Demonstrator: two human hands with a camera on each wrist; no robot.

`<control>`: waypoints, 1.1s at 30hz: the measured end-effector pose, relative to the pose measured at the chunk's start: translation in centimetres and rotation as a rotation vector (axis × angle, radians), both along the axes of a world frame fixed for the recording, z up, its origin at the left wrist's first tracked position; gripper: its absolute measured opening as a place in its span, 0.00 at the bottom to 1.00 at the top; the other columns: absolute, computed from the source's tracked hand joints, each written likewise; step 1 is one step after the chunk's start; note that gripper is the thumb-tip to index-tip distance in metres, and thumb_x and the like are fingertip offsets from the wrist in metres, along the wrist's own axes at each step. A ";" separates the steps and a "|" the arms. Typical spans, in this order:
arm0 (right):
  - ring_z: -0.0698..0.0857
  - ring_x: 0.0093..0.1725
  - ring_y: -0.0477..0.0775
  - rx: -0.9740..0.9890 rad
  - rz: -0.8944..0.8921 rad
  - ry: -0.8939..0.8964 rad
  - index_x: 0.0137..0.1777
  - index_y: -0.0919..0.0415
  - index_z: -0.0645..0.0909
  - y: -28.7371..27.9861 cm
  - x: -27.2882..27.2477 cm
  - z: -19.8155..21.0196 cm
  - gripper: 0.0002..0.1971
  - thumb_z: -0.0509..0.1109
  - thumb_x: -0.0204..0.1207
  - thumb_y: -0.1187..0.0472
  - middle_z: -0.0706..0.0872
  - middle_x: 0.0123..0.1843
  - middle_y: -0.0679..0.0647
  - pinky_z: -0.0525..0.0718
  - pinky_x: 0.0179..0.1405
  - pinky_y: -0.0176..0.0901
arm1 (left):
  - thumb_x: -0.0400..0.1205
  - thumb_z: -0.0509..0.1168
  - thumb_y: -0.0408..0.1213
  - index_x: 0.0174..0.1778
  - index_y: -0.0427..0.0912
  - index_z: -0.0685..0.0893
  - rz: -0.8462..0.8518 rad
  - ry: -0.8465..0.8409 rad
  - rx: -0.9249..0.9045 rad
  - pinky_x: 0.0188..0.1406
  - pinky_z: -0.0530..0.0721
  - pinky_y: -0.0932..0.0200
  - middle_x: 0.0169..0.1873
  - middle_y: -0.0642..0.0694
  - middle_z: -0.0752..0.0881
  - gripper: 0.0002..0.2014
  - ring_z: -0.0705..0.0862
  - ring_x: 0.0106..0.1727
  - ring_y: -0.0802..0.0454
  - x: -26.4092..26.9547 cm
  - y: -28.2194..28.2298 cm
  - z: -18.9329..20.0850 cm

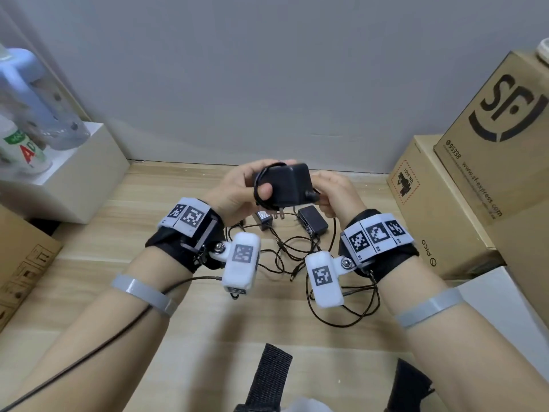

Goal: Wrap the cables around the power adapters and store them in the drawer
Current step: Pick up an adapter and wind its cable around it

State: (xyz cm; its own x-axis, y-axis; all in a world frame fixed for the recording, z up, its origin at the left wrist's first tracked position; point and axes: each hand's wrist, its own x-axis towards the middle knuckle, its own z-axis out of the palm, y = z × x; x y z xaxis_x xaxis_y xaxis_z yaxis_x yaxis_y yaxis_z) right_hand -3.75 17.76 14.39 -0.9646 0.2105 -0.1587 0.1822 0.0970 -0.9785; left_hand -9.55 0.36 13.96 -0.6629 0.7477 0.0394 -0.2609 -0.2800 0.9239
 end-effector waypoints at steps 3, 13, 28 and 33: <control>0.58 0.18 0.43 -0.060 0.012 -0.070 0.38 0.55 0.76 0.5 0.0 -0.2 0.10 0.64 0.77 0.52 0.64 0.23 0.49 0.52 0.15 0.32 | 0.49 0.85 0.51 0.61 0.32 0.75 0.090 -0.132 0.087 0.26 0.83 0.63 0.48 0.35 0.82 0.48 0.85 0.38 0.49 0.3 0.5 -0.3; 0.72 0.14 0.37 0.137 -0.027 -0.155 0.44 0.54 0.86 2.4 1.5 -3.4 0.14 0.68 0.74 0.44 0.75 0.14 0.39 0.66 0.15 0.25 | 0.40 0.86 0.50 0.54 0.39 0.79 0.428 -0.377 0.247 0.24 0.80 0.66 0.35 0.46 0.87 0.46 0.82 0.32 0.54 -0.7 0.5 -0.7; 0.82 0.61 0.51 0.040 0.153 -0.098 0.69 0.61 0.75 0.4 0.1 -2.9 0.18 0.57 0.81 0.66 0.85 0.59 0.57 0.74 0.62 0.30 | 0.42 0.85 0.53 0.50 0.39 0.81 0.340 -0.324 0.098 0.25 0.80 0.65 0.34 0.48 0.88 0.43 0.84 0.33 0.56 -0.3 1.9 -1.3; 0.86 0.31 0.45 -0.267 0.200 -0.053 0.65 0.65 0.75 -1.5 -0.5 -1.6 0.15 0.55 0.84 0.61 0.84 0.32 0.50 0.83 0.44 0.33 | 0.51 0.84 0.54 0.56 0.37 0.81 0.303 -0.301 0.044 0.31 0.82 0.65 0.41 0.45 0.88 0.41 0.84 0.38 0.55 -0.2 1.9 -2.1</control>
